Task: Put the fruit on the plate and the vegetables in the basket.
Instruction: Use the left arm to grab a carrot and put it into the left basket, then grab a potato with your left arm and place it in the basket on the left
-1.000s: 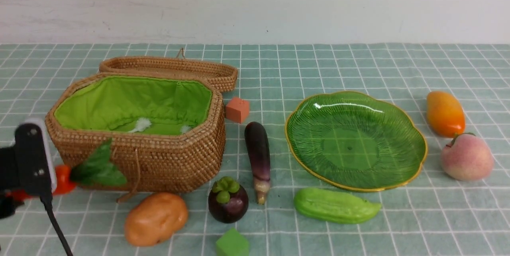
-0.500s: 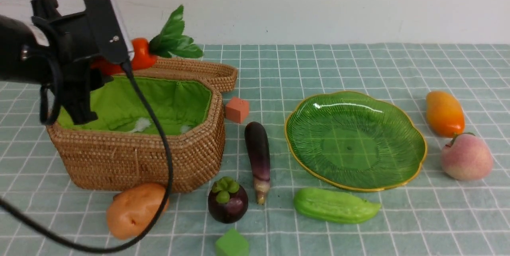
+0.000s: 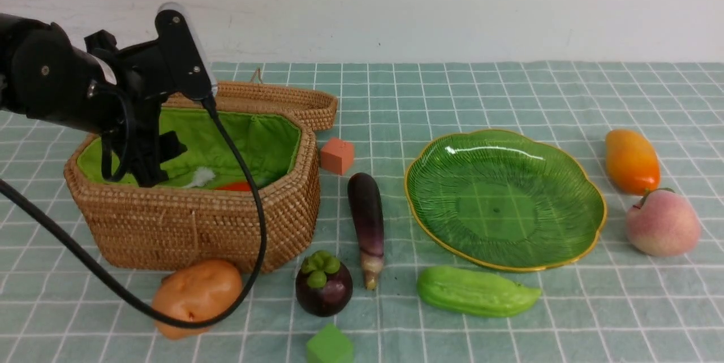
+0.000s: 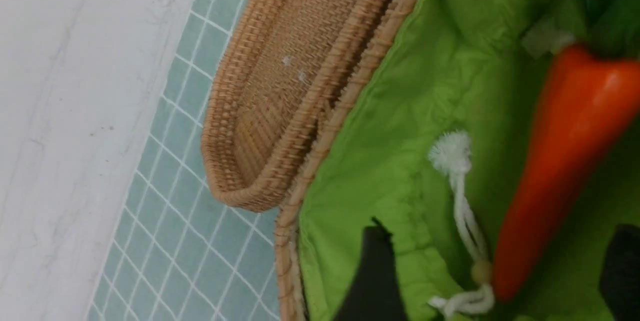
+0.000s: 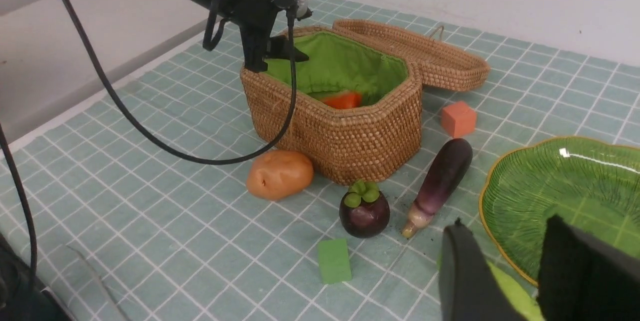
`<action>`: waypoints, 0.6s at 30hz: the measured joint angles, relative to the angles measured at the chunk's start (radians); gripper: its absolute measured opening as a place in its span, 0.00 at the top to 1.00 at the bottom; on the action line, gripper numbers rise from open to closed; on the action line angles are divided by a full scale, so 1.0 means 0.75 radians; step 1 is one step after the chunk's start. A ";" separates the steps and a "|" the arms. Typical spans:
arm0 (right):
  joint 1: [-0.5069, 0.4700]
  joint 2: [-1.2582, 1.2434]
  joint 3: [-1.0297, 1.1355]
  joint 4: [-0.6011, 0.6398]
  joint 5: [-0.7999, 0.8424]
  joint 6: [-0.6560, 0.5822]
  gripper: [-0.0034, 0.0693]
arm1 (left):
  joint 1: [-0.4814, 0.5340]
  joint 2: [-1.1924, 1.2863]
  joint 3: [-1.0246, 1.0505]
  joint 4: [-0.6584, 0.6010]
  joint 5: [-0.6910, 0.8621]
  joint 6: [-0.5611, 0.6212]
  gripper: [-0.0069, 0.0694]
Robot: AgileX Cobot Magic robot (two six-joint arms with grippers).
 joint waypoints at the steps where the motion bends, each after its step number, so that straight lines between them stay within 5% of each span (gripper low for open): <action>1: 0.000 0.000 0.000 0.000 -0.016 0.000 0.64 | 0.000 -0.013 0.000 -0.004 0.045 -0.008 0.13; 7: 0.000 0.000 0.000 0.000 -0.023 0.000 0.64 | 0.000 -0.123 0.000 -0.155 0.169 -0.202 0.23; 9: 0.000 0.000 0.000 0.000 -0.023 0.000 0.64 | -0.005 -0.189 0.000 -0.233 0.220 -0.351 0.34; 10: 0.000 0.000 0.000 -0.001 -0.021 0.000 0.64 | -0.026 -0.261 0.000 -0.263 0.302 -0.531 0.55; 14: 0.000 0.000 0.000 -0.001 -0.007 0.000 0.64 | -0.133 -0.386 0.014 -0.258 0.552 -0.798 0.89; 18: 0.000 0.000 0.000 -0.005 0.016 0.000 0.63 | -0.305 -0.445 0.148 -0.191 0.684 -1.042 0.93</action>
